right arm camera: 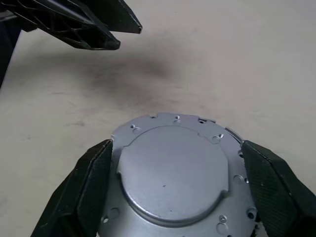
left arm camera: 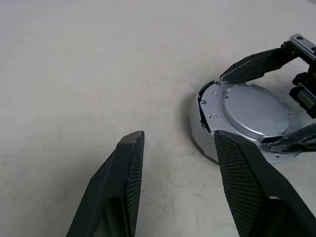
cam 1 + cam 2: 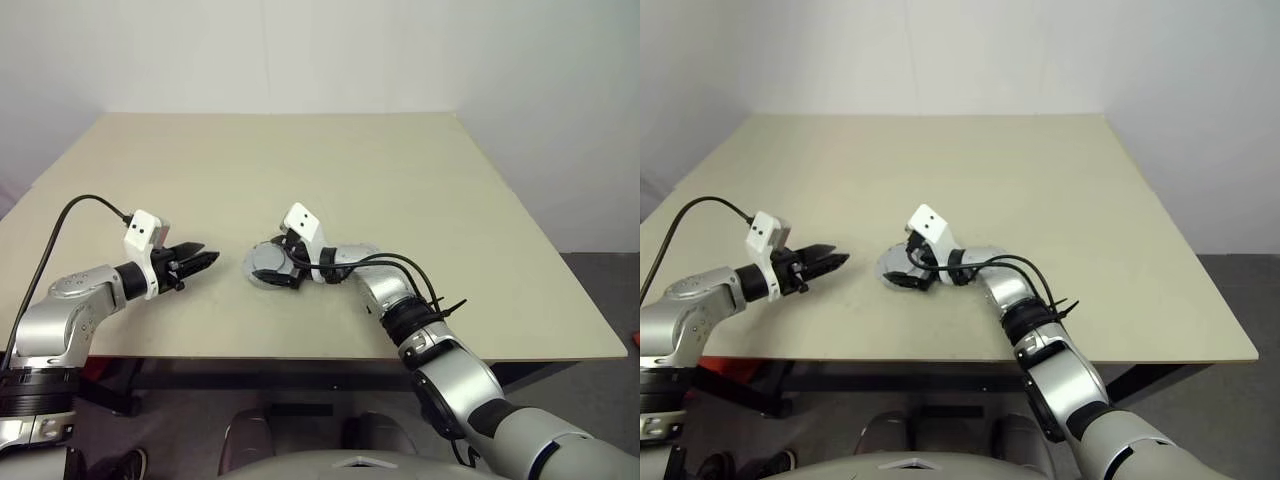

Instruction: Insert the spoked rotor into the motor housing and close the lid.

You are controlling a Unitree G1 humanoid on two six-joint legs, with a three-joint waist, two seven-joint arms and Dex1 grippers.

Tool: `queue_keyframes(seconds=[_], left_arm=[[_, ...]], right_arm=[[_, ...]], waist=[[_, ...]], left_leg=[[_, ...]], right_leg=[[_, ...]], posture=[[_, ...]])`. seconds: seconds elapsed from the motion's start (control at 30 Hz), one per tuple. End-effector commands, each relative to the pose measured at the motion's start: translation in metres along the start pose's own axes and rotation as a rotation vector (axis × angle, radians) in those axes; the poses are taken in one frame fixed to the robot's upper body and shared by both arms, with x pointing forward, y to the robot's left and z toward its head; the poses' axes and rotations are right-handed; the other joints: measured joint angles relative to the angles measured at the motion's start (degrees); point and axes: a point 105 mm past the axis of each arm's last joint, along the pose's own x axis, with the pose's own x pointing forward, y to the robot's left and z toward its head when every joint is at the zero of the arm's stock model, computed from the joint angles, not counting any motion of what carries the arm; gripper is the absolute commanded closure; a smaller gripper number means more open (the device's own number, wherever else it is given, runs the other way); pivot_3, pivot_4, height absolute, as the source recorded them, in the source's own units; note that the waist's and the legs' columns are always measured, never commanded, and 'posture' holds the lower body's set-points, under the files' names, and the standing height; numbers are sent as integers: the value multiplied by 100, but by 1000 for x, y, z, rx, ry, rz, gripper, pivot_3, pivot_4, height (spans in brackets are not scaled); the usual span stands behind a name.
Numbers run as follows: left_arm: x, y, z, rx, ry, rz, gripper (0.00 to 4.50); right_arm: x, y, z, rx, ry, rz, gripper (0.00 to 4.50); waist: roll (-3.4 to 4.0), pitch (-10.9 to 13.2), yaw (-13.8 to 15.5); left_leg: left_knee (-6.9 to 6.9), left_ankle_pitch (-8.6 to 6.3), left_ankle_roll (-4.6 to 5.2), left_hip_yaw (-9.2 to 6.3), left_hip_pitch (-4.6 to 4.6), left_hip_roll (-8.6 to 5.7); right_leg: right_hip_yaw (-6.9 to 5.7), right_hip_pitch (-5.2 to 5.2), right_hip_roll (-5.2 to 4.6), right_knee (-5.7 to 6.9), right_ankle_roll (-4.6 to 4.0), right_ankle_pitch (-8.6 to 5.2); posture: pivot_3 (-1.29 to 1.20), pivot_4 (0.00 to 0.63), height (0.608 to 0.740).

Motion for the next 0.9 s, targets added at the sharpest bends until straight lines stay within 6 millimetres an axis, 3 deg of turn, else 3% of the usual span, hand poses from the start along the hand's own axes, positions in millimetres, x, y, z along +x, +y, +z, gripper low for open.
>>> queue_keyframes(seconds=[0.03,0.4,0.87,0.9], left_arm=[[-8,3,17,48,-44,24,2099],[-21,16,31,-47,-121,73,2099],[-27,21,31,-85,-141,114,2099],[-28,22,31,-87,-142,119,2099]], right_arm=[[0,-1,0,-11,5,-4,23],[3,-5,0,-32,-12,-48,23],[4,-8,-2,-38,-5,-68,23],[4,-8,-2,-42,-5,-71,196]], waist=[[0,0,0],[0,0,-2],[0,0,-1],[0,0,-1]], left_leg=[[-1,0,0,0,0,0],[-2,1,-1,0,3,-1],[-4,1,-1,0,6,0],[-4,1,-1,0,5,0]], right_leg=[[0,0,0,0,0,0],[0,1,0,-1,1,-1],[0,2,0,-1,2,-1],[0,2,0,-1,2,-1]], posture=[[0,0,740],[0,0,740],[0,0,740],[0,0,740]])
